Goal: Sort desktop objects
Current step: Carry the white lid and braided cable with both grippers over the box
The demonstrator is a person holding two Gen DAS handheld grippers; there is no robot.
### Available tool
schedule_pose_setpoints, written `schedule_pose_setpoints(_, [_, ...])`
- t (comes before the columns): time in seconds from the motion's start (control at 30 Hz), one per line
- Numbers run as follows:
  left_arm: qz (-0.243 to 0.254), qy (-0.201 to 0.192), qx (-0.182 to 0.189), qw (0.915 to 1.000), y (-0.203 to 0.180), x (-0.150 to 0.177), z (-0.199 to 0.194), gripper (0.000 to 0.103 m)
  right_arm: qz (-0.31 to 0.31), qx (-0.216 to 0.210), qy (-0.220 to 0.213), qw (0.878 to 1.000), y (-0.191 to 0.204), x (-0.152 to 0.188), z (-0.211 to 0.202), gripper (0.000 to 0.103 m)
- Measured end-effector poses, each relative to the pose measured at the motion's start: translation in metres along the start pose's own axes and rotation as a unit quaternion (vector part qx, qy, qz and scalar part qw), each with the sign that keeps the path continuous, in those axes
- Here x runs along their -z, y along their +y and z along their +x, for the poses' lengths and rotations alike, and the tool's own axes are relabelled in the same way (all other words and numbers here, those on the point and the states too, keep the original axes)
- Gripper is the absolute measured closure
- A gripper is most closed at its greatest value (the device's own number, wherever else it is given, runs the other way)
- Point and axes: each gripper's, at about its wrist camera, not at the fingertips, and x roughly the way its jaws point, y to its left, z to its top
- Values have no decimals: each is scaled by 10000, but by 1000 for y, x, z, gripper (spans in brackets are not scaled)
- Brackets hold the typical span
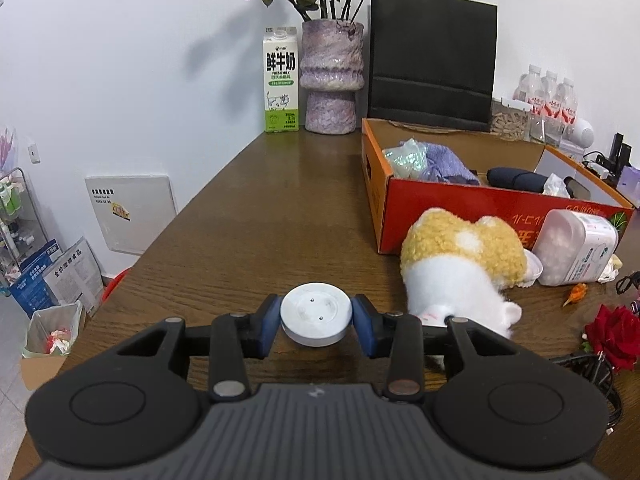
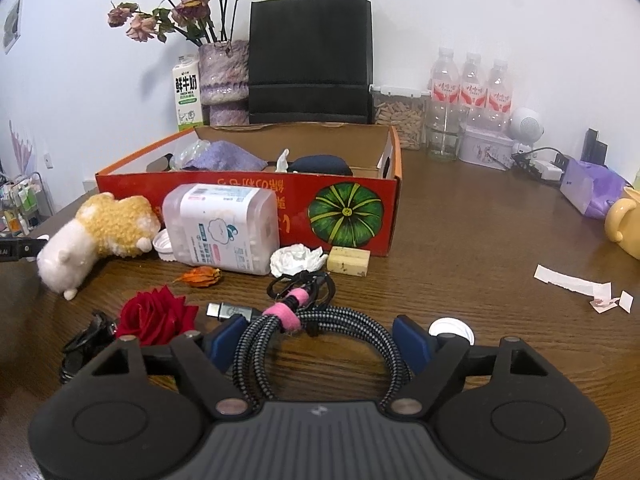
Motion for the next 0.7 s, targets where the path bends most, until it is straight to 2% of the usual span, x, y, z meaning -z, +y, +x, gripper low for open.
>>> schedule_pose_setpoints(0.33, [-36,-315,27,9995,-5,-15,-18,63,-16,-4,-321,9995,-1,-10,-19,24])
schedule_pose_setpoints(0.7, [170,-1016,378,9940,-38,-64,-37,63,-323,11,-1026,9942,5,-57,-37,24])
